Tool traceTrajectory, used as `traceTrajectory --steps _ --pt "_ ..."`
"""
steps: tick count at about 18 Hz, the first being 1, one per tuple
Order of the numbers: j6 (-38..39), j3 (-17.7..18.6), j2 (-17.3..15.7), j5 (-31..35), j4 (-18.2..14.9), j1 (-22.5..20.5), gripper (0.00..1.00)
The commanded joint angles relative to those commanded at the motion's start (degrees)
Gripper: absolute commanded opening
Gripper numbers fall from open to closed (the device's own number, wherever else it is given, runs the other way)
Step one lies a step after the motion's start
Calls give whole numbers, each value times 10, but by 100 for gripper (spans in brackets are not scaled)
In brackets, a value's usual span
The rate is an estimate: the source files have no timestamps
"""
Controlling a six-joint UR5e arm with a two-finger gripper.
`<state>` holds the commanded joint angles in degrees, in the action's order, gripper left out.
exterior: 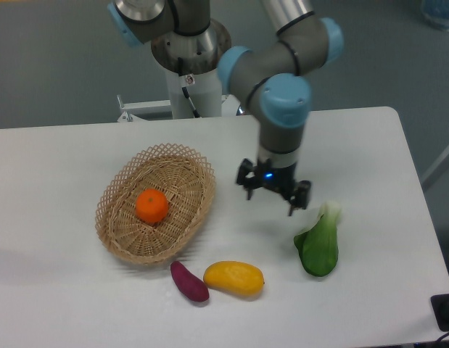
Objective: Pick up the orange from the basket
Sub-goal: 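Move the open gripper over the basket and lower it onto the orange, then close the gripper around the orange inside the basket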
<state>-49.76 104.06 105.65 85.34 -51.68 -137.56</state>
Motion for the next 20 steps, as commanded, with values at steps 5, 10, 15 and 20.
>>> traceTrajectory --steps 5,10,15,20 --pt "65 16 -5 2 -1 52 100" --pt "106 38 -10 1 -2 87 100" --pt "146 48 -16 1 -2 124 100" --pt "150 69 -10 4 -1 145 100"
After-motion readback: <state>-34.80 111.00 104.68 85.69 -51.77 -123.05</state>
